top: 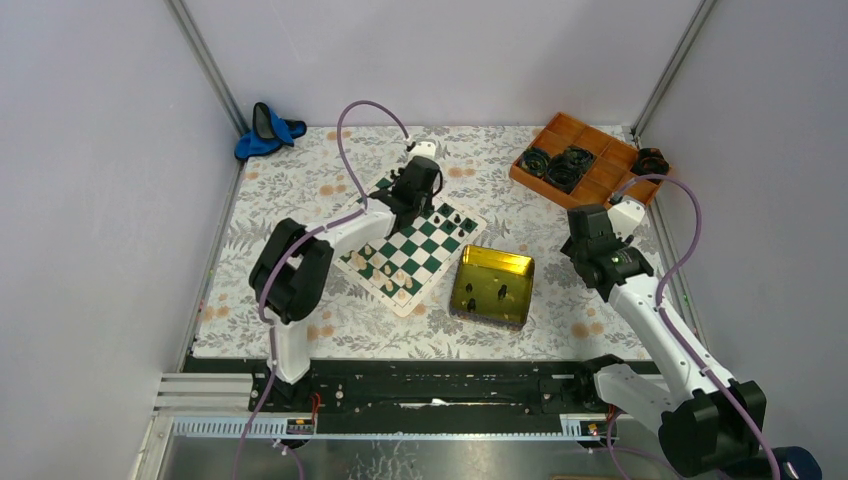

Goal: Set up the chess pieces on the board
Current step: Pick up the chess piece from the storage box, then place the chess piece on the chessboard.

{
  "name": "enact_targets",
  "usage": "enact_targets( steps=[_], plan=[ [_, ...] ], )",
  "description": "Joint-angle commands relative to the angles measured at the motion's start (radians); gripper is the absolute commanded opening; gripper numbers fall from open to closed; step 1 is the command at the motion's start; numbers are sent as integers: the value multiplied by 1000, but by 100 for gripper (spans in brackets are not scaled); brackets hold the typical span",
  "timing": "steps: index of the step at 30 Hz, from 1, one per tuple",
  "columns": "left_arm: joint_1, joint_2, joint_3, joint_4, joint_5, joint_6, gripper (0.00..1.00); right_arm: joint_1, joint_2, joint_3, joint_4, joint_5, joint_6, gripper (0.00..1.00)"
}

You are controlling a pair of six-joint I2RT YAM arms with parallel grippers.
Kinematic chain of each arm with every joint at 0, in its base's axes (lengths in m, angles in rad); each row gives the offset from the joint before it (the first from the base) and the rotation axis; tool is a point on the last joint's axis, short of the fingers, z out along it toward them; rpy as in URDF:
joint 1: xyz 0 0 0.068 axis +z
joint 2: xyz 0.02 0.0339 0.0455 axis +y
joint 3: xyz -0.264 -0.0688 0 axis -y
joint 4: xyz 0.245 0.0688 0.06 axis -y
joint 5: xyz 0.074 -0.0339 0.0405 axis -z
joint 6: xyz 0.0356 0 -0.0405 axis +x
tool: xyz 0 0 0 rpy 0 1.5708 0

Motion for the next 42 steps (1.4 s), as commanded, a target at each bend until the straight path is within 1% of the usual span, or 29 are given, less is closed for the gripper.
enact_targets(
  steps=[1,6,15,28,42],
  plan=[
    [54,45,64,75,46,22,0,-5,6,45,28,7,-13,58],
    [107,94,108,109,88,21,0,-4,12,54,19,12,-17,58],
    [166,189,187,111,142,9,0,-4,33,79,3,28,-26,58],
    [196,285,284,89,178,7,0,-4,60,97,0,38,-34,58],
    [222,329,303,89,193,-3,0,-4,82,111,0,42,-47,58]
  ],
)
